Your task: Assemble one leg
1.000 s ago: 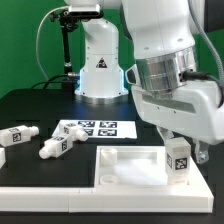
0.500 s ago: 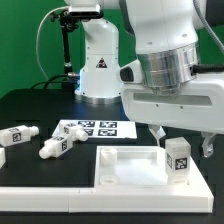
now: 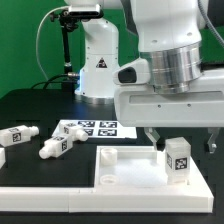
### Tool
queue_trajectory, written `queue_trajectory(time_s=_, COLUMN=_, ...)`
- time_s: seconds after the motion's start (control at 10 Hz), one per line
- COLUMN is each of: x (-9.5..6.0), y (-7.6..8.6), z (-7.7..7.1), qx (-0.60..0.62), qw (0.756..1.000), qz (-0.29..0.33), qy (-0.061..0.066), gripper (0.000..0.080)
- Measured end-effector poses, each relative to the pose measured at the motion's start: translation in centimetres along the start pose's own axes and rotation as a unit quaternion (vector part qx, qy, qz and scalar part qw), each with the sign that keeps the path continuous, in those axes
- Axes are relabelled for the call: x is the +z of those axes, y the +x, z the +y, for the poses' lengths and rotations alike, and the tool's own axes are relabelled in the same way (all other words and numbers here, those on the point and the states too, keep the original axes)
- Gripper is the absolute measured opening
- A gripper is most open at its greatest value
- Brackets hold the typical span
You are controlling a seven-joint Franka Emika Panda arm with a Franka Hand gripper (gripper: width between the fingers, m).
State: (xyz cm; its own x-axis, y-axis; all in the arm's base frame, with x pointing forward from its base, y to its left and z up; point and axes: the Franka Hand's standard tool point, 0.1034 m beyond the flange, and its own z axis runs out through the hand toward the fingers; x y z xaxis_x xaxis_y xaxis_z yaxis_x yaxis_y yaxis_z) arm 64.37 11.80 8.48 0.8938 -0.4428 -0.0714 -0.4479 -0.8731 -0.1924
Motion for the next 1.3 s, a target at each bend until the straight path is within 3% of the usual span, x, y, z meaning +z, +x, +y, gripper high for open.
queue_trajectory(time_s=0.1, x=-0.3, y=0.3, z=-0.2, qx=0.034, qw=0.999, qz=0.019, qy=0.013, gripper=0.0648)
queue_trajectory(time_s=0.4, x=-0.1, y=0.2, z=0.0, qx=0.029, qw=0.999, qz=0.02, qy=0.012, gripper=0.0648)
queue_trajectory(time_s=0.5, x=0.1, y=0.2, z=0.2, qx=-0.053, qw=0.998, qz=0.025, qy=-0.003, gripper=0.0648)
queue_trajectory(time_s=0.6, x=0.2, y=0.2, z=0.3, qx=-0.107, qw=0.994, qz=0.026, qy=-0.009, gripper=0.0648)
queue_trajectory(time_s=0.8, x=0.9, y=0.2, z=0.7, qx=-0.203, qw=0.979, qz=0.021, qy=-0.013, gripper=0.0648)
queue_trajectory(time_s=1.0, x=1.2, y=0.8, z=1.6, qx=-0.197, qw=0.98, qz=0.033, qy=-0.011, gripper=0.0648)
queue_trajectory(time_s=1.2, x=1.2, y=0.7, z=1.4, qx=-0.185, qw=0.982, qz=0.032, qy=-0.01, gripper=0.0626)
queue_trajectory(time_s=1.3, x=1.2, y=0.6, z=1.4, qx=-0.151, qw=0.988, qz=0.032, qy=-0.008, gripper=0.0439)
